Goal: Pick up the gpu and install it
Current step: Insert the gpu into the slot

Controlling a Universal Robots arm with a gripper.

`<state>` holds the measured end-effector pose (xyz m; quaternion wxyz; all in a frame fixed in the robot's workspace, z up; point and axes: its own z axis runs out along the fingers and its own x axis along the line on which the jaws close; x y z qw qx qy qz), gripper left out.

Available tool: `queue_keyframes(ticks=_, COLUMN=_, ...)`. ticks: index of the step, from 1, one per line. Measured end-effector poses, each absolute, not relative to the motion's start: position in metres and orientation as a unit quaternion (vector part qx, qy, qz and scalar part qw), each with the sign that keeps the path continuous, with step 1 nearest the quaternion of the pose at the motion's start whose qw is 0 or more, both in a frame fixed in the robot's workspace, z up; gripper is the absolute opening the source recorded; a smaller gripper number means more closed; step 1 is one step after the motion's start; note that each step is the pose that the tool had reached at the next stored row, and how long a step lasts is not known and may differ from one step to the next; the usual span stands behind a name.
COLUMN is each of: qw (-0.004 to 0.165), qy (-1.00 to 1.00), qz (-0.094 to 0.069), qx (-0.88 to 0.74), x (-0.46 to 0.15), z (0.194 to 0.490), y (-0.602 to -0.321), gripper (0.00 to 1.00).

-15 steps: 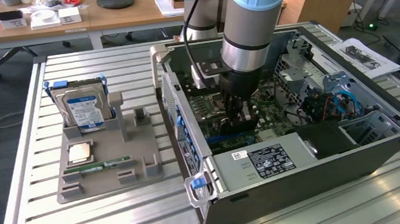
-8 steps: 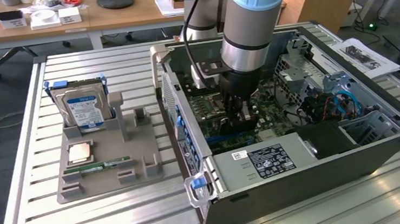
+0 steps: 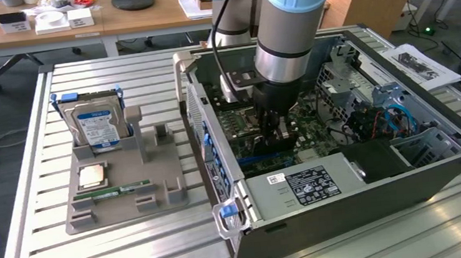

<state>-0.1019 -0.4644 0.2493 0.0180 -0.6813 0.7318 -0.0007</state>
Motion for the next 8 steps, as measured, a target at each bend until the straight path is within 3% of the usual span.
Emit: queue_keyframes(ticks=8, qw=0.018, qy=0.732, qz=-0.001, qx=-0.681, x=-0.1017, z=0.2493, y=-0.4639, gripper=0.27)
